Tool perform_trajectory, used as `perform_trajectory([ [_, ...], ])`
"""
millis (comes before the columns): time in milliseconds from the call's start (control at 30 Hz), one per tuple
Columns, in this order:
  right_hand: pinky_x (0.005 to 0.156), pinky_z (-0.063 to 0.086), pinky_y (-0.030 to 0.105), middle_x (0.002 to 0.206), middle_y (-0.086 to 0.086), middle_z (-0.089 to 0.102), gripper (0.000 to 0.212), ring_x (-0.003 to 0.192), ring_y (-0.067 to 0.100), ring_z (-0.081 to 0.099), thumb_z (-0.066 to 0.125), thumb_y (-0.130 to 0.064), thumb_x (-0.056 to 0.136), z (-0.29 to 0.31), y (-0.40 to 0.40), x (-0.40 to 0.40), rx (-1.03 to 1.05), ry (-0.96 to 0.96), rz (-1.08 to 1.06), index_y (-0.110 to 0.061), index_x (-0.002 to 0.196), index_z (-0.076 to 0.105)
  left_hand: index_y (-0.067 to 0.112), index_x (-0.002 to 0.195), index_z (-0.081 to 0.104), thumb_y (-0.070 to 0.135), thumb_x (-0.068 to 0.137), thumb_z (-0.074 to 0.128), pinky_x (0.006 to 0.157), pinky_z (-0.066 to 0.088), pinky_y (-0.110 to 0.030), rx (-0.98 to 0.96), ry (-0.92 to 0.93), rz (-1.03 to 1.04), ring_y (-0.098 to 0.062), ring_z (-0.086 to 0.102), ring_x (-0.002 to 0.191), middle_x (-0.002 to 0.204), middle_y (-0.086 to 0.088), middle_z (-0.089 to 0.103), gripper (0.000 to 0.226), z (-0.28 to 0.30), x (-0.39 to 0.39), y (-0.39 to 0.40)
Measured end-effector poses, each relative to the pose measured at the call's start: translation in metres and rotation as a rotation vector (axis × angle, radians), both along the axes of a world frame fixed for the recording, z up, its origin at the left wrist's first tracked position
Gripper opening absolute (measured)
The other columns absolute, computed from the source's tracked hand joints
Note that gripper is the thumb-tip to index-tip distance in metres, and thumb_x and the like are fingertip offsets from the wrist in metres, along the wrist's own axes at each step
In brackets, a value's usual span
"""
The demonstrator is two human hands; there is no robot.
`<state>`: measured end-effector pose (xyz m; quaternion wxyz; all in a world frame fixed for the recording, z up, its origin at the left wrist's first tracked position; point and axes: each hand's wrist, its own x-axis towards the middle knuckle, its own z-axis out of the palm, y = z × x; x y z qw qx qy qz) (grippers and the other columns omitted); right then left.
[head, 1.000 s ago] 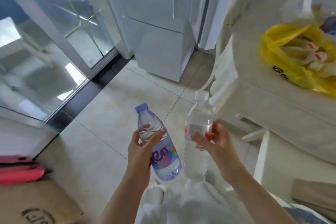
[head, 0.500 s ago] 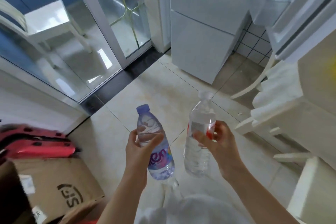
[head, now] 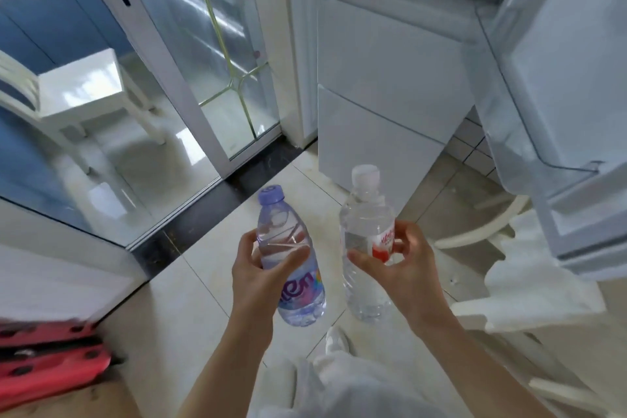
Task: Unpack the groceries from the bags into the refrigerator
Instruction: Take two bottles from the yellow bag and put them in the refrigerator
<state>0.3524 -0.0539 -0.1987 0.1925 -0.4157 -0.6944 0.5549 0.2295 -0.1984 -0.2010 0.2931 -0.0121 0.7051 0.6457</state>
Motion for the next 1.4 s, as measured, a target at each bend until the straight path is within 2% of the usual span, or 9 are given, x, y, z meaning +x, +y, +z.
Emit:
perform_trajectory([
  [233, 0.058, 0.046, 0.007, 0.103, -0.006, 0.063, 0.065, 0.085, 0.001, 0.061, 0.086, -0.027, 0.064, 0.019, 0.073, -0.082, -0.017, 0.063, -0.102, -0.019, 0.117, 0.049, 0.024, 0.107, 0.058, 0.01, 0.066, 0.085, 0.062, 0.056, -0.021, 0.094, 0.06, -0.078, -0.011, 0.072, 0.08, 0.087, 0.008, 0.074, 0.051, 0.017, -0.085, 0.087],
  [400, 0.06, 0.046, 0.006, 0.101, -0.01, 0.06, 0.065, 0.085, -0.002, 0.059, 0.088, -0.028, 0.063, 0.029, 0.124, -0.148, 0.041, 0.079, -0.211, -0.021, 0.114, 0.048, 0.022, 0.108, 0.059, 0.026, 0.047, 0.089, 0.069, 0.057, -0.031, 0.134, 0.124, -0.166, -0.016, 0.072, 0.084, 0.094, 0.001, 0.074, 0.067, 0.029, -0.161, 0.146],
  [533, 0.065, 0.045, 0.012, 0.098, -0.014, 0.06, 0.065, 0.087, 0.0, 0.059, 0.089, -0.027, 0.06, 0.046, 0.168, -0.205, 0.086, 0.107, -0.322, -0.022, 0.111, 0.048, 0.021, 0.103, 0.058, 0.026, 0.045, 0.089, 0.07, 0.057, -0.034, 0.152, 0.167, -0.272, -0.02, 0.072, 0.084, 0.093, -0.001, 0.074, 0.066, 0.041, -0.232, 0.198],
  [667, 0.062, 0.047, 0.007, 0.098, -0.016, 0.058, 0.062, 0.086, 0.0, 0.059, 0.087, -0.027, 0.063, 0.07, 0.212, -0.255, 0.148, 0.123, -0.405, -0.025, 0.11, 0.047, 0.026, 0.102, 0.058, 0.024, 0.049, 0.089, 0.077, 0.059, -0.046, 0.169, 0.204, -0.378, -0.024, 0.073, 0.086, 0.095, -0.003, 0.073, 0.061, 0.058, -0.299, 0.253],
  [767, 0.064, 0.045, 0.003, 0.097, -0.015, 0.058, 0.062, 0.082, -0.001, 0.058, 0.087, -0.024, 0.062, 0.091, 0.248, -0.286, 0.192, 0.161, -0.468, -0.024, 0.109, 0.047, 0.027, 0.1, 0.058, 0.024, 0.049, 0.087, 0.065, 0.059, -0.028, 0.213, 0.28, -0.439, -0.017, 0.073, 0.081, 0.09, 0.003, 0.074, 0.058, 0.081, -0.338, 0.3],
  [900, 0.063, 0.043, 0.001, 0.094, -0.015, 0.058, 0.059, 0.077, -0.012, 0.057, 0.088, -0.021, 0.061, 0.12, 0.301, -0.312, 0.255, 0.216, -0.524, -0.023, 0.105, 0.049, 0.023, 0.1, 0.058, 0.022, 0.052, 0.084, 0.061, 0.054, -0.018, 0.314, 0.341, -0.506, -0.011, 0.072, 0.079, 0.088, 0.006, 0.074, 0.055, 0.118, -0.368, 0.365],
  [1100, 0.063, 0.046, 0.007, 0.094, -0.013, 0.06, 0.056, 0.076, -0.014, 0.058, 0.087, -0.019, 0.064, 0.156, 0.388, -0.336, 0.332, 0.315, -0.563, -0.019, 0.106, 0.05, 0.017, 0.11, 0.058, 0.034, 0.046, 0.085, 0.078, 0.058, -0.04, 0.471, 0.382, -0.546, -0.021, 0.072, 0.091, 0.098, -0.004, 0.074, 0.071, 0.159, -0.392, 0.469],
  [1200, 0.066, 0.048, 0.011, 0.095, -0.01, 0.063, 0.057, 0.075, -0.009, 0.061, 0.087, -0.017, 0.063, 0.169, 0.435, -0.348, 0.366, 0.361, -0.579, -0.017, 0.107, 0.051, 0.014, 0.11, 0.057, 0.029, 0.048, 0.086, 0.078, 0.057, -0.041, 0.526, 0.376, -0.522, -0.023, 0.072, 0.091, 0.098, -0.005, 0.074, 0.07, 0.171, -0.397, 0.519],
  [1400, 0.06, 0.043, 0.004, 0.091, -0.005, 0.063, 0.056, 0.07, -0.009, 0.061, 0.088, -0.018, 0.064, 0.194, 0.518, -0.374, 0.46, 0.404, -0.654, -0.015, 0.104, 0.049, 0.017, 0.101, 0.057, 0.005, 0.062, 0.087, 0.067, 0.056, -0.033, 0.567, 0.402, -0.45, -0.018, 0.072, 0.078, 0.087, -0.001, 0.073, 0.051, 0.191, -0.402, 0.611],
])
